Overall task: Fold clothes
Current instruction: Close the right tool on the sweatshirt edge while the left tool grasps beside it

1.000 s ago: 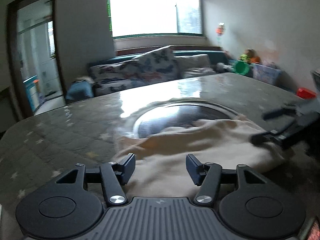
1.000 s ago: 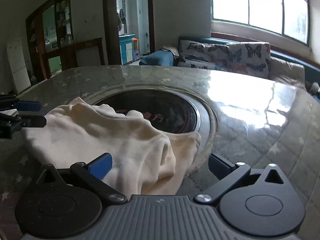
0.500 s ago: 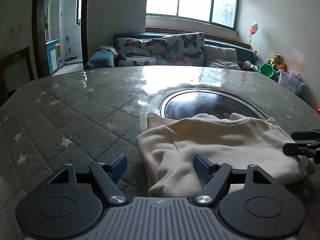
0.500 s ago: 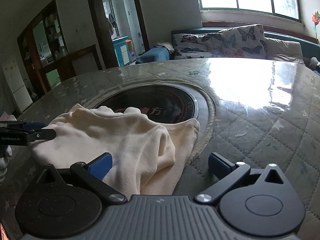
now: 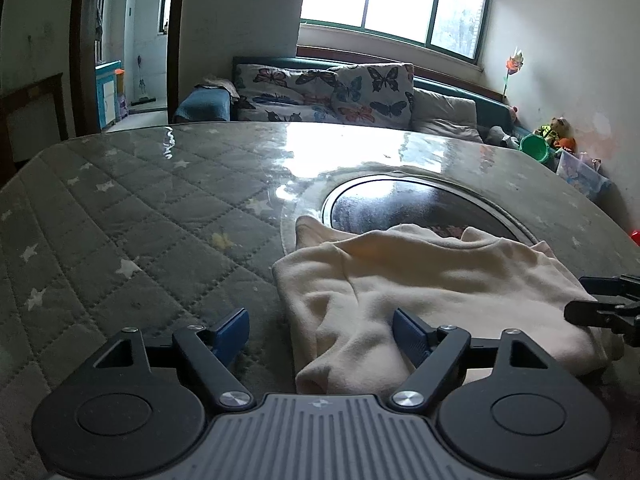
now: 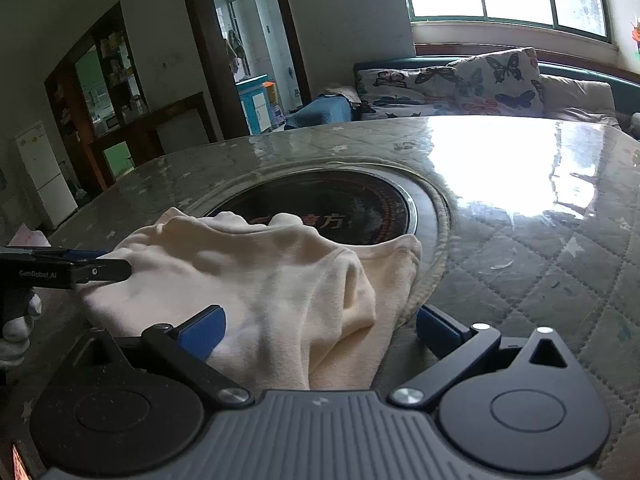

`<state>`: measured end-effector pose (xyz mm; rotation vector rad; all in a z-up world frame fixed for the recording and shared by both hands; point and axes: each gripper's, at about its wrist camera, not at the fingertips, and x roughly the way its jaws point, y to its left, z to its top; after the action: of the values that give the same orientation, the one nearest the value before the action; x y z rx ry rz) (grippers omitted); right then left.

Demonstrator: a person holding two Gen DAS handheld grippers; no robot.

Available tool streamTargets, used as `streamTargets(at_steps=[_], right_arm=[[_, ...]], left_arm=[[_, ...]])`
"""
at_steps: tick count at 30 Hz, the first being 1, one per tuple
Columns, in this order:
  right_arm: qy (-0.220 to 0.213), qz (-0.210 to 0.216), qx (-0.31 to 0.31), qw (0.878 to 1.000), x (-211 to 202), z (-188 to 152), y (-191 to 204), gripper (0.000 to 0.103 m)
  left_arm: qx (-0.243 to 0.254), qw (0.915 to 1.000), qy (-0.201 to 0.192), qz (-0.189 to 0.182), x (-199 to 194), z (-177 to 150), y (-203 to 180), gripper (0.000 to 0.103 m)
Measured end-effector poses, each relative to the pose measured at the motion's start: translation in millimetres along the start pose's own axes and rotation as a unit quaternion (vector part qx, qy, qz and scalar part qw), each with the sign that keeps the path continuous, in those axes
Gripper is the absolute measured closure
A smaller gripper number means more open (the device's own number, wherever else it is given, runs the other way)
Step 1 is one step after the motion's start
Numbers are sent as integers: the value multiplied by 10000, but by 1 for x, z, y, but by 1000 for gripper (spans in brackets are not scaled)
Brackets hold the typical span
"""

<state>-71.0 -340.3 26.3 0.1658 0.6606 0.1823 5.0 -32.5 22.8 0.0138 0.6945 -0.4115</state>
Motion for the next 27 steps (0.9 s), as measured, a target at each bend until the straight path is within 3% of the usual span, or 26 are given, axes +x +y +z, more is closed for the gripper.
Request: streamTargets(at_steps=[10,20,27], right_arm=[[-16,6,61,10000,-2,1,0,19],[-12,-19,20,10000,-1,0,3,22],[-10,89,83,9999,-1,1,3,39]], left_arm=[[-88,10000,-7,43,0,2,5,22],[-111,9999,85,-68,0,1,6,22],[-70,9999,90,-113,2,2,4,24]])
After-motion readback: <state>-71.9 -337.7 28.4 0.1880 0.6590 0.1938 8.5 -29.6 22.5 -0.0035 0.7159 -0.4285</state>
